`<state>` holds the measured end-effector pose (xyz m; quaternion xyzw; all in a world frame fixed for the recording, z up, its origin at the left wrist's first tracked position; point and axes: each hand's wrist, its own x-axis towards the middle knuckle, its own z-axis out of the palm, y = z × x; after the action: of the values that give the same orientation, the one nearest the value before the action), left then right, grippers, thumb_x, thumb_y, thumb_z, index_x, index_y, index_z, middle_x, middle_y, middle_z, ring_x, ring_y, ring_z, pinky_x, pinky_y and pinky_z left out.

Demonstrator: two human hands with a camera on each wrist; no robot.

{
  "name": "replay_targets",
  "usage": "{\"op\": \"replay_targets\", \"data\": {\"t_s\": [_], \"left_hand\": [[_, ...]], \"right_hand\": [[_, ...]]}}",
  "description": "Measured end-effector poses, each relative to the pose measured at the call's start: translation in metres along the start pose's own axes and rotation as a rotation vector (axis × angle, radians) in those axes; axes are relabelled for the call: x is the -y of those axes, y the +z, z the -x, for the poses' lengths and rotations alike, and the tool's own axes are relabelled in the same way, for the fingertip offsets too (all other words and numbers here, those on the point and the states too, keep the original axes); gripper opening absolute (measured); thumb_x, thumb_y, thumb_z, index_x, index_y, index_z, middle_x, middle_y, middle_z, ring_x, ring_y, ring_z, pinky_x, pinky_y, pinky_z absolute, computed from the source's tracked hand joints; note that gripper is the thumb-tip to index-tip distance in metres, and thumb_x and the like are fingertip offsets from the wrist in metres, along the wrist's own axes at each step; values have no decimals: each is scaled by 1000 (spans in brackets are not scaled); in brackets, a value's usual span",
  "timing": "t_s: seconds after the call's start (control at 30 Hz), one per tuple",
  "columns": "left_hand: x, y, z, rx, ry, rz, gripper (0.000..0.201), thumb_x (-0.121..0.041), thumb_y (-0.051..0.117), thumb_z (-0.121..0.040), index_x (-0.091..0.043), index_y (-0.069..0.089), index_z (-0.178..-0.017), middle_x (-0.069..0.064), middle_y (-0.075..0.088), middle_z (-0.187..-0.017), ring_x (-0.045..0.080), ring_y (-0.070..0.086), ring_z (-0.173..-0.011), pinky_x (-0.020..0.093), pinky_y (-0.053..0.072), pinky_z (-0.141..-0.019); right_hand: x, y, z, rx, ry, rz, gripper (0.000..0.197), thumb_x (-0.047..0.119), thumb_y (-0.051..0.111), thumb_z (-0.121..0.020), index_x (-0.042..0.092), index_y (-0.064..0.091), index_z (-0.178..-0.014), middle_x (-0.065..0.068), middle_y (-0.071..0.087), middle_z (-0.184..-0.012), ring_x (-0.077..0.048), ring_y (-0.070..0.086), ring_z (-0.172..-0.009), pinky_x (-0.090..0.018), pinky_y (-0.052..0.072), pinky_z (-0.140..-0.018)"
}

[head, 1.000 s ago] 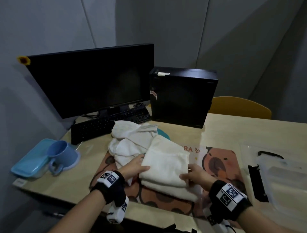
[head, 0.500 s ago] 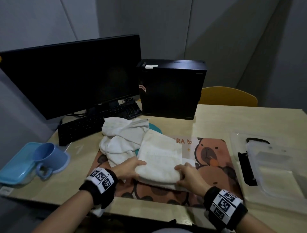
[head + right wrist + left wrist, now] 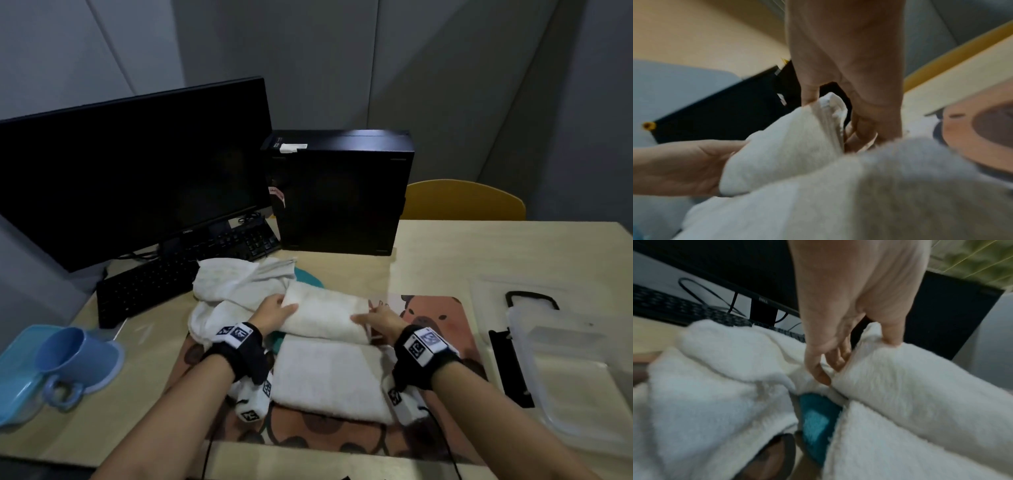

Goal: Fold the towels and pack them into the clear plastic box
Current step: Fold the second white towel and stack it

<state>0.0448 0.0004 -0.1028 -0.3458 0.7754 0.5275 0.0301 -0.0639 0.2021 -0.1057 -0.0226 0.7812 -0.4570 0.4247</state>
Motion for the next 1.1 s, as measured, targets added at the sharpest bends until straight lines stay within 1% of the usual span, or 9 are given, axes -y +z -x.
{"op": "replay_targets", "data": {"t_s": [0.07,0.13,0.23,0.4,0.53,0.73,0.8,0.93,1.1], "left_hand": [[4,8,-10,-97,26,-29,29,-17,57,-90,3,57,-112,19,62,-117,31,59,-105,34,46,-85],[2,12,-16,-184,34,-47,28,-19,57,-90,1,58,-110,18,63,-113,32,59,-105,32,43,-81],[3,17,-25,-231,-44,-315,39,-28,55,-90,-1,54,-118,22,55,-122,35,50,-113,35,39,-92],[-10,23,-25,-114,-96,-140,57,-26,58,-89,1,30,-131,21,47,-133,34,49,-120,32,40,-92],[-36,19,-9,-104,152,-42,57,-22,56,-90,-11,23,-135,13,47,-132,27,52,-112,29,42,-88],[-36,23,42,6,395,214,62,-20,53,-93,-35,16,-140,-7,42,-133,13,49,-120,33,42,-102],[-8,27,51,54,374,121,62,-22,53,-92,-38,16,-139,-9,39,-139,11,40,-129,30,34,-108],[50,36,64,168,217,-227,67,-33,54,-91,-31,13,-143,2,35,-148,17,38,-131,21,31,-102],[45,35,70,127,234,-161,74,-36,59,-86,-28,13,-142,-1,43,-135,21,46,-126,30,37,-104]], "right_hand": [[0,1,-15,-25,11,-21,22,9,66,-83,-4,60,-100,-12,63,-87,-23,58,-75,-31,50,-67],[4,2,-27,-59,26,-49,30,9,65,-83,-7,59,-107,-16,62,-98,-27,60,-80,-31,50,-66],[2,7,-40,-117,69,222,23,18,59,-84,4,54,-102,-19,59,-115,-31,59,-102,-38,52,-88],[9,15,-46,-48,100,91,49,17,72,-77,-1,53,-118,-13,62,-113,-30,60,-99,-35,53,-80],[21,-8,-35,75,108,-52,67,16,81,-61,-4,52,-118,-17,60,-119,-34,60,-102,-47,55,-83],[6,-47,35,83,-184,-168,56,17,76,-71,18,48,-119,-5,64,-113,-23,65,-100,-40,55,-87],[-16,-36,61,142,-240,-74,57,9,74,-74,25,47,-122,0,64,-116,-16,64,-103,-32,55,-84],[-70,-5,74,99,-136,125,76,16,76,-74,15,27,-133,-4,51,-126,-19,54,-110,-32,51,-87],[-67,9,73,-77,-194,141,66,22,65,-83,12,27,-136,-7,52,-129,-19,52,-111,-34,44,-96]]}}
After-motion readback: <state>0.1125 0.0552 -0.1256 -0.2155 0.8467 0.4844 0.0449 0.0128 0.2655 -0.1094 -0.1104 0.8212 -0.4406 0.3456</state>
